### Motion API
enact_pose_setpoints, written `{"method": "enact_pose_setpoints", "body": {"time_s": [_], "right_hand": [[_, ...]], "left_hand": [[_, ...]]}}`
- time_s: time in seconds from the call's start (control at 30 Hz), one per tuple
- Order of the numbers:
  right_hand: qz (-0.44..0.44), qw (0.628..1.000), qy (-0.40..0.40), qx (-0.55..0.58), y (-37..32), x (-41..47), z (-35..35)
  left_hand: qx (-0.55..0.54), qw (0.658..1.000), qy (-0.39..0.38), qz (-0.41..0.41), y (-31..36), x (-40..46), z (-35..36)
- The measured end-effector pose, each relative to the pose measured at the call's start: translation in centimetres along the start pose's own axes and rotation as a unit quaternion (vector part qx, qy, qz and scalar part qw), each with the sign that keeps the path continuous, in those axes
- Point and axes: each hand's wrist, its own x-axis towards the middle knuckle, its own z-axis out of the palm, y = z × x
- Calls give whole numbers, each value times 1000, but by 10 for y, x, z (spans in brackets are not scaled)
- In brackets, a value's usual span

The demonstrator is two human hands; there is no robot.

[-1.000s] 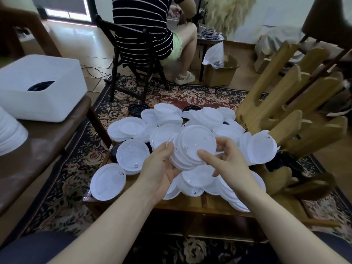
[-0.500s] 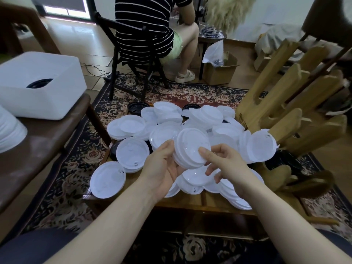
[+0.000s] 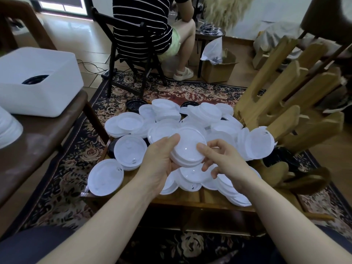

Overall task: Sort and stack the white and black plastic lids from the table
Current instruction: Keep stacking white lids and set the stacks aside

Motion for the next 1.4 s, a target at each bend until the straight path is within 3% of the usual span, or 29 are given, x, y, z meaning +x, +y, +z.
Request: {"method": "enact_pose_setpoints", "body": {"time_s": [0.07, 0.13, 0.27, 0.37, 0.47, 0.6, 0.8, 0.93, 1.13, 1.3, 1.4], "right_hand": [[-55, 996, 28, -71, 3, 5, -10], [-144, 964, 65, -212, 12, 14, -25], [-237, 861, -32, -448, 47, 21, -35], [-278, 805, -64, -520, 63, 21, -26], [-317, 782, -52, -534, 64, 24, -21], [-309, 814, -27, -491, 58, 24, -20], [-291, 810, -33, -508, 53, 19, -17], [-239, 854, -19, -462, 49, 17, -13], [-117, 952, -35, -279, 40, 13, -13], [-103, 981, -11, -164, 29, 11, -18], [-90, 978, -16, -189, 30, 11, -17]], "left_hand": [[-9, 999, 37, 9, 5, 2, -4], [-37, 996, 77, 14, 12, 3, -12], [-84, 992, 98, 11, 26, 2, -27], [-86, 993, 83, -4, 28, 0, -26], [-83, 993, 80, -12, 26, -1, -25], [-85, 993, 85, -14, 26, 0, -27], [-69, 993, 82, -42, 23, 3, -27], [-67, 993, 88, -50, 19, 6, -30], [-66, 992, 94, -60, 15, 11, -32], [-63, 991, 103, -62, 11, 14, -31], [-57, 990, 109, -69, 6, 15, -31]]}}
